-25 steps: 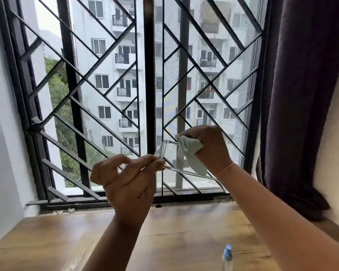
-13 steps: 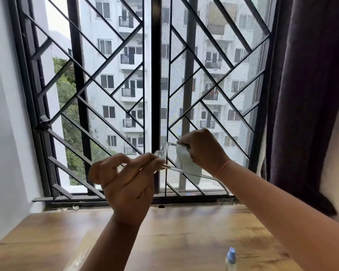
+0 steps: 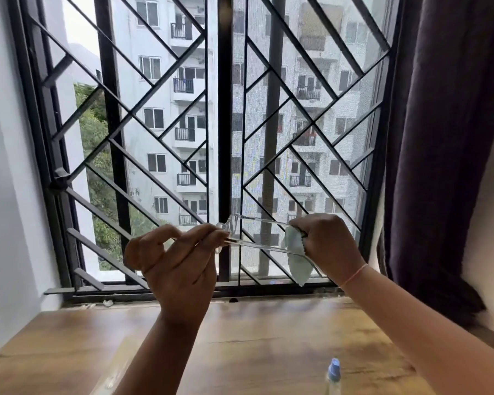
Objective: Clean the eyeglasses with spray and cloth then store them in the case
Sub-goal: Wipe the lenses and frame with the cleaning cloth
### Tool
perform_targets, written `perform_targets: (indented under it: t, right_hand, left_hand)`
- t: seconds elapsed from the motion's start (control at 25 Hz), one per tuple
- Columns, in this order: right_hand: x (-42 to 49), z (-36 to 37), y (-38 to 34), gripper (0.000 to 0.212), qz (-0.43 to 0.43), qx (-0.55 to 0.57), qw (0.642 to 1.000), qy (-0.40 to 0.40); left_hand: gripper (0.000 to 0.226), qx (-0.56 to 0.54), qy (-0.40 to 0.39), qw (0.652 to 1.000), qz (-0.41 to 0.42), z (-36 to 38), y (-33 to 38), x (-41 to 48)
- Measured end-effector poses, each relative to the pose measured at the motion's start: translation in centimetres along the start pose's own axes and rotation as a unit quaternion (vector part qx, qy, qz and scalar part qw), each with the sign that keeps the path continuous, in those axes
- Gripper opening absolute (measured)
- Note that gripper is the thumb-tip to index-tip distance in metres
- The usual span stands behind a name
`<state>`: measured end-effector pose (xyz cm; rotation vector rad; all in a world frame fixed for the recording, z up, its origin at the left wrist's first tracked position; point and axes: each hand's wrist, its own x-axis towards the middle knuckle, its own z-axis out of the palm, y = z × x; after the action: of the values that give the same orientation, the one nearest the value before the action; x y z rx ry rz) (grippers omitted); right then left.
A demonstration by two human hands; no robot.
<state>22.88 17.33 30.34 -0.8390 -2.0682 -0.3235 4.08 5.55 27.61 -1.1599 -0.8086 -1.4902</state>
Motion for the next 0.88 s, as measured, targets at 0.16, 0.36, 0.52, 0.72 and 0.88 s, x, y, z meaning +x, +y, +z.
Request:
perform_targets:
  t: [0.16,0.36,0.52,0.72,0.88]
  right_hand:
    - [-1.2,0.0,-0.3,0.016,0.069,0.071,0.991,0.092]
    - [-2.5,0.6,-1.2,0.017,0.149,0.177,0.960,0.160]
    - [-3.3,1.3,-1.9,0.016,0.150,0.181,0.959,0.158]
    - [-4.2,2.0,-1.6,0.011,0.144,0.161,0.963,0.162]
    - [-5.2,2.9,-0.3,0.019,0.125,0.133,0.972,0.148]
  left_hand:
    - [0.017,0.008,0.002,1.000,0.002,0.3,0.1,-0.4]
    - [0.024,0.015,-0.009,1.000,0.001,0.4,-0.4,-0.7]
    - [0.026,0.023,-0.017,1.000,0.002,0.6,-1.1,-1.0]
    - [0.019,0.026,-0.022,0.999,-0.015,0.7,-1.7,-1.7]
    - [0.015,0.032,-0.020,0.999,-0.009,1.1,-1.7,-1.8]
